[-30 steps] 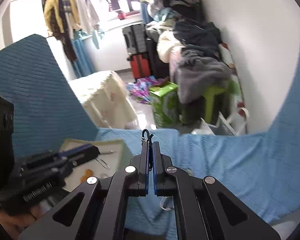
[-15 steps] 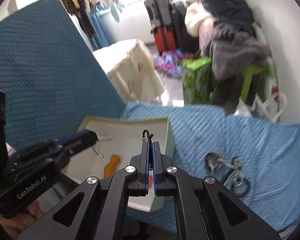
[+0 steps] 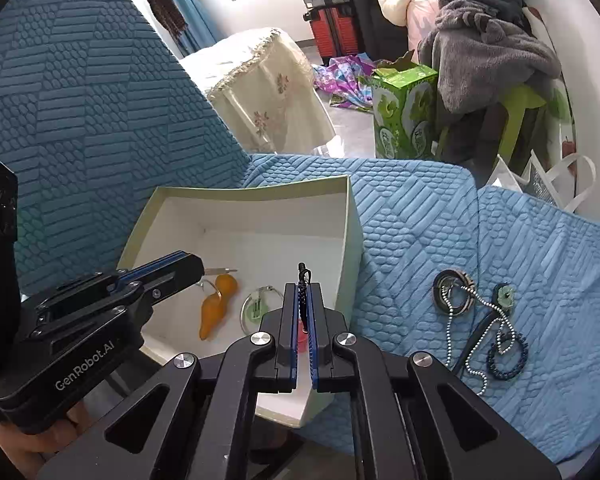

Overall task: Organize jewelry
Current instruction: 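Open the right tool to drop the strand while the left tool releases the pin into the box, then move both tools back over the jewelry pile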

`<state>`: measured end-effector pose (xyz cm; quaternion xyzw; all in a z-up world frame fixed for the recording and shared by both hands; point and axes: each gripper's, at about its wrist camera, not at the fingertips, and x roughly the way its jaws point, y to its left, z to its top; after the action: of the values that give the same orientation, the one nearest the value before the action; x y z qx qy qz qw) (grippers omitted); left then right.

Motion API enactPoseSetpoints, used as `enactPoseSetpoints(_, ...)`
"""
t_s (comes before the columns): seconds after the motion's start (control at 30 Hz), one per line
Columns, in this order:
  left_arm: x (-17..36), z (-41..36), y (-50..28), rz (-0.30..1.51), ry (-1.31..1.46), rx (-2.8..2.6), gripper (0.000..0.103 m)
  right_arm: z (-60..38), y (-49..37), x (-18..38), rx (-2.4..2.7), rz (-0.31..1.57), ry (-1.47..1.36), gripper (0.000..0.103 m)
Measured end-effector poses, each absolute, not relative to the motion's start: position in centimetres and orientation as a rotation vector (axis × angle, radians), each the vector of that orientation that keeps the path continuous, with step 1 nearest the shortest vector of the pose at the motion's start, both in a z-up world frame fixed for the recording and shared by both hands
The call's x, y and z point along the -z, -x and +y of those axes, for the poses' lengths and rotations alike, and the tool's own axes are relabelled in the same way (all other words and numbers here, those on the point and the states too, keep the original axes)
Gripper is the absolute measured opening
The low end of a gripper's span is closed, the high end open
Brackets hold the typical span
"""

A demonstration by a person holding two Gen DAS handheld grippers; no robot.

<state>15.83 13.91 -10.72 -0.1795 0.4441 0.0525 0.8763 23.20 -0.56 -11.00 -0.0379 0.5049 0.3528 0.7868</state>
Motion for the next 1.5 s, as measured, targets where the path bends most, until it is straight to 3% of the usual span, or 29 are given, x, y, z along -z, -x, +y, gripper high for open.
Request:
enactPoseSetpoints(0.2, 9.4, 13.8, -15.4, 0.881, 0.393, -0.115, 0.006, -1.1, -23.0, 9.6, -0.781, 1.055, 0.09, 0.005)
enactPoseSetpoints(0.23, 9.1, 13.9, -15.3, 0.87, 0.392, -0.129, 0.011, -1.3, -23.0, 9.3, -0.785, 1.046, 0.09, 0.005)
enactPoseSetpoints(0.33, 8.1, 13.8, -14.7, 0.833, 0.383, -0.154, 0.05, -1.9, -23.1, 8.4, -0.783, 1.017, 0.094, 0.006)
enactPoseSetpoints(0.37, 7.8, 13.6, -14.5, 0.816, 0.378, -0.152, 0.053, -2.4, -23.1, 8.0, -0.78, 1.003, 0.092, 0.006)
enactPoseSetpoints(0.53, 6.2, 12.4, -14.0, 0.744, 0.358, -0.128, 0.053, -4.3, -23.2, 6.4, -0.772, 0.946, 0.088, 0.022)
enactPoseSetpoints(0.73, 4.5, 10.1, -13.7, 0.663, 0.317, -0.106, 0.053, -7.4, -23.4, 5.1, -0.733, 0.874, 0.082, 0.022)
enactPoseSetpoints(1.2, 6.0, 3.5, -16.6, 0.671, 0.313, 0.059, 0.052, -15.7, -25.0, 7.1, -0.616, 0.843, 0.035, 0.022)
enactPoseSetpoints(1.5, 10.2, -0.4, -18.8, 0.807, 0.268, 0.121, 0.038, -19.6, -26.9, 12.2, -0.554, 0.931, 0.016, 0.022)
